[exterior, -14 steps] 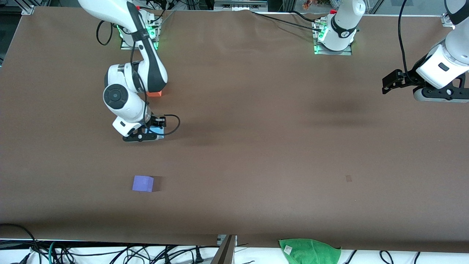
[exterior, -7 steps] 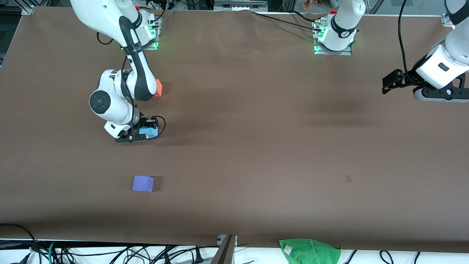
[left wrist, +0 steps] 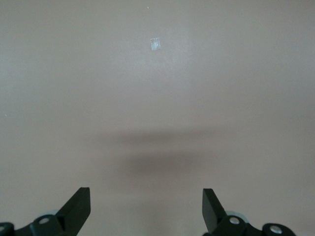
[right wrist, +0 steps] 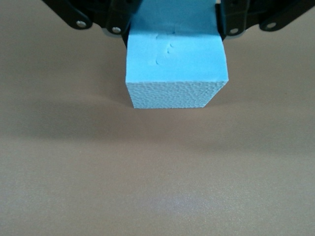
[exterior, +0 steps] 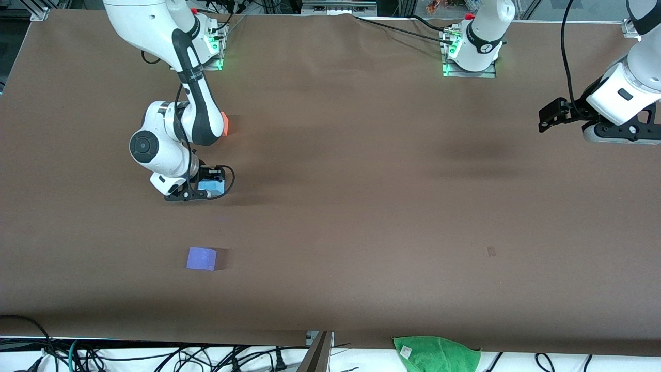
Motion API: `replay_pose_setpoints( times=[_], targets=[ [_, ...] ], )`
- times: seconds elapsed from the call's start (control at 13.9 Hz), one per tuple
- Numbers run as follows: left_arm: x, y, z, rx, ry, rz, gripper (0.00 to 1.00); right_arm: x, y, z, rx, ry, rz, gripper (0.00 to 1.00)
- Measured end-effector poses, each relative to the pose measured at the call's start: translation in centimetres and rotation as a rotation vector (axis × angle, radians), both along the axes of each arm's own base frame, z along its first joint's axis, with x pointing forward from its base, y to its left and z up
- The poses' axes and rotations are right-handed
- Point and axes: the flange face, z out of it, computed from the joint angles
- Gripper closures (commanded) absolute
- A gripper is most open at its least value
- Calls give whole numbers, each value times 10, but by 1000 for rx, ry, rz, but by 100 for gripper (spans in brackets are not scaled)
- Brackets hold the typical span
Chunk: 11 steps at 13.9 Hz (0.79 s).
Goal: Place blue block between orange and purple blocks
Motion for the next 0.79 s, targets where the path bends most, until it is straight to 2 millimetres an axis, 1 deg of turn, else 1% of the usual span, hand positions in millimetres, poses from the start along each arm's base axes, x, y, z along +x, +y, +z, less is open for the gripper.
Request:
replay_pose_setpoints(
  times=[0.07, 0.14, 0.29, 0.36, 0.5, 0.65, 0.72, 0.79],
  targets=[
    [0, 0, 0, 0, 0, 0, 0, 0, 0, 0, 0, 0, 0, 10],
    [0, 0, 0, 0, 0, 0, 0, 1, 0, 0, 1, -1, -1, 1],
    [0, 0, 0, 0, 0, 0, 0, 4, 3, 4, 5, -11, 1, 1],
    [0, 0, 0, 0, 0, 0, 0, 7, 5, 9, 11, -23, 2, 1],
    [0, 0, 0, 0, 0, 0, 0, 13, 7, 26, 30, -51, 2, 1],
    [0, 0, 0, 0, 0, 0, 0, 20, 5, 52, 56, -75, 7, 1],
    [0, 0, 0, 0, 0, 0, 0, 24, 4, 68, 62, -76, 23, 1],
    [0, 0, 0, 0, 0, 0, 0, 28, 1, 89, 64, -77, 44, 1]
  ],
)
